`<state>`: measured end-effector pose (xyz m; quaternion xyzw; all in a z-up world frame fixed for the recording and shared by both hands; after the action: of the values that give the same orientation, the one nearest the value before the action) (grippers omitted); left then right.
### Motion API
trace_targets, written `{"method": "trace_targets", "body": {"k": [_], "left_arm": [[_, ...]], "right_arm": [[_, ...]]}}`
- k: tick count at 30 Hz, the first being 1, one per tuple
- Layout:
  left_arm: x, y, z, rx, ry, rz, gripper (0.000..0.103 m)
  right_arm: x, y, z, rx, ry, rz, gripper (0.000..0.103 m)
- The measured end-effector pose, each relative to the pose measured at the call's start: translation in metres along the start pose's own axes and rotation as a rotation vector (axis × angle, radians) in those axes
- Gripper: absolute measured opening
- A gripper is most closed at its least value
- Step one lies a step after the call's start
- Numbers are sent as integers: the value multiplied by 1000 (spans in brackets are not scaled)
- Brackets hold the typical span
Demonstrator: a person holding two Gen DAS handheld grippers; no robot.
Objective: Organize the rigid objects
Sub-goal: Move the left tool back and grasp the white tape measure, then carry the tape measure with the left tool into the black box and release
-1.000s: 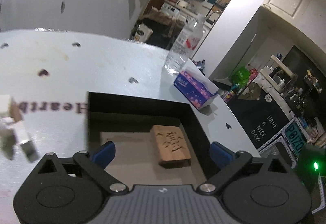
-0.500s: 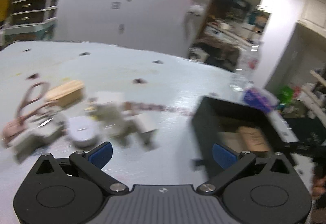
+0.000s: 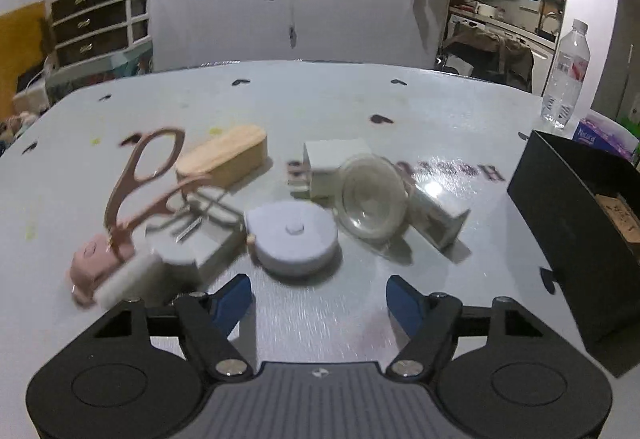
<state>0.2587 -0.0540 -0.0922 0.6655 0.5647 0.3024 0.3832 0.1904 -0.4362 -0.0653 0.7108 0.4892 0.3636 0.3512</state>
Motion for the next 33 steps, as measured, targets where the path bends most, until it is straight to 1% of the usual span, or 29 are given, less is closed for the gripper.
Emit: {"method": "trace_targets", "body": {"k": [7, 9, 10, 11, 14, 19, 22, 27, 30, 33], "left_arm": [[6, 12, 23, -27, 11, 45, 74], [6, 13, 28, -39, 10, 57, 73], [7, 14, 29, -44, 8, 54, 71], [7, 14, 30, -50, 10, 57, 66], [9, 16, 30, -58, 15, 53, 58], [9, 15, 25, -49, 9, 46, 58], [6, 12, 13, -52, -5, 26, 58], [-4, 19, -19, -85, -66, -22, 58], [-21, 31, -38, -116, -145, -32, 58], [-47, 44, -52, -148, -242, -5, 58]], "right_arm": [[0, 0, 2, 5, -4, -3, 5], [1, -1, 1, 5, -5, -3, 5], [1, -1, 1, 5, -4, -3, 5], [1, -1, 1, 5, -4, -3, 5], [1, -1, 1, 4, -4, -3, 5], [1, -1, 2, 1, -4, -1, 5], [1, -1, 2, 0, -4, -7, 5], [0, -1, 2, -1, 1, -8, 5], [-1, -2, 1, -3, 5, -6, 5], [-1, -2, 2, -5, 9, -6, 5]]}}
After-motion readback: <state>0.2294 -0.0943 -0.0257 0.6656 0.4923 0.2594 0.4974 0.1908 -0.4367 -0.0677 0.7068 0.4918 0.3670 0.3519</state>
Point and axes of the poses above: each gripper's, at about its wrist camera, not at the fingertips, and z roughly the way its jaws point, x to its left, y to its top, the point moved 2 cm from there along z, roughly the way its jaws point, and after that the axes turned 11 degrees about -x, right-handed, at the moved point
